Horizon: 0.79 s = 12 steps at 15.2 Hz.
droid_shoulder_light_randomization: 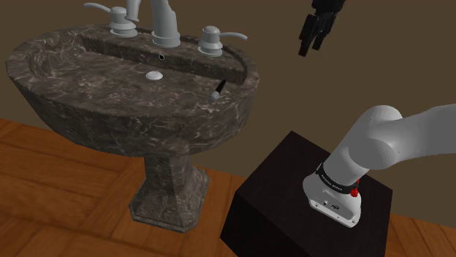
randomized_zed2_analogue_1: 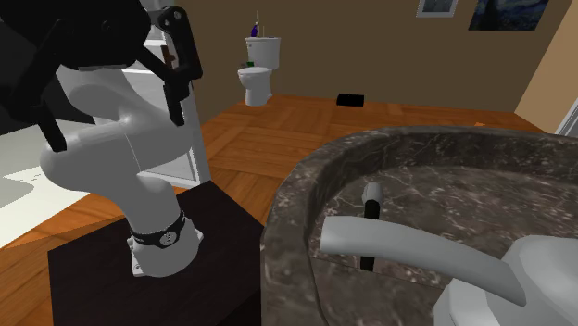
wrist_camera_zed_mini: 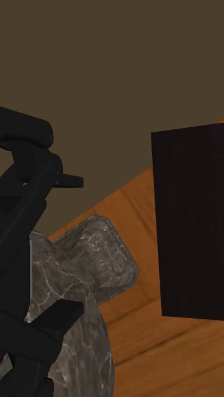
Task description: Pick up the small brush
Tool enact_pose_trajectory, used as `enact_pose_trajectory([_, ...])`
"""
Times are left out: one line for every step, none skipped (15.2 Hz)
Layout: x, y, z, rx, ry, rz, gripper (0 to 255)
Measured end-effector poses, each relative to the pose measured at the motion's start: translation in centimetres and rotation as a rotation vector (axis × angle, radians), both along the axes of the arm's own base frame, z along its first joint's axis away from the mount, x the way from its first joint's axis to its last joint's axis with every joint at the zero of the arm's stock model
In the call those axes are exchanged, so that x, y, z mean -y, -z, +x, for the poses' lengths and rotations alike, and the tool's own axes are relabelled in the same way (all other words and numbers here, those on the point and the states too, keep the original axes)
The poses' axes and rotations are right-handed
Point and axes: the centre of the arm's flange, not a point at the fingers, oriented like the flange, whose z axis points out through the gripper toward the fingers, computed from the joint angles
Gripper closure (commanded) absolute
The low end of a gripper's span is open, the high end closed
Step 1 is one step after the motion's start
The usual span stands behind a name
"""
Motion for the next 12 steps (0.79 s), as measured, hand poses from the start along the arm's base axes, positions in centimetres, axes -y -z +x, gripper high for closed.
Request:
enact_pose_trajectory([0.0,0.0,0.0,0.000,0.000,0.000,0])
enact_pose_trajectory([-0.6,0.2,0.3,-0.002,0.005,-0.002,0])
enact_pose_trajectory([-1.4,0.6,0.8,-0.006,0.013,-0.005,0])
enact_pose_trajectory([-2.5,0.8,1.2,-0.010,0.023,-0.008,0])
enact_pose_trajectory([-3.5,0.9,1.8,-0.014,0.034,-0.011,0])
enact_pose_trajectory([-4.8,1.2,2.3,-0.018,0.045,-0.015,0])
enact_pose_trajectory([-6.2,1.7,2.8,-0.023,0.056,-0.018,0])
enact_pose_trajectory([-7.4,2.3,3.3,-0.028,0.068,-0.022,0])
enact_pose_trajectory([-8.6,2.4,4.0,-0.033,0.080,-0.025,0])
enact_pose_trajectory([-9.7,3.0,4.6,-0.037,0.092,-0.029,0])
enact_pose_trajectory([-10.8,3.3,5.0,-0.042,0.104,-0.033,0])
enact_pose_trajectory([-11.9,3.5,5.8,-0.046,0.116,-0.037,0])
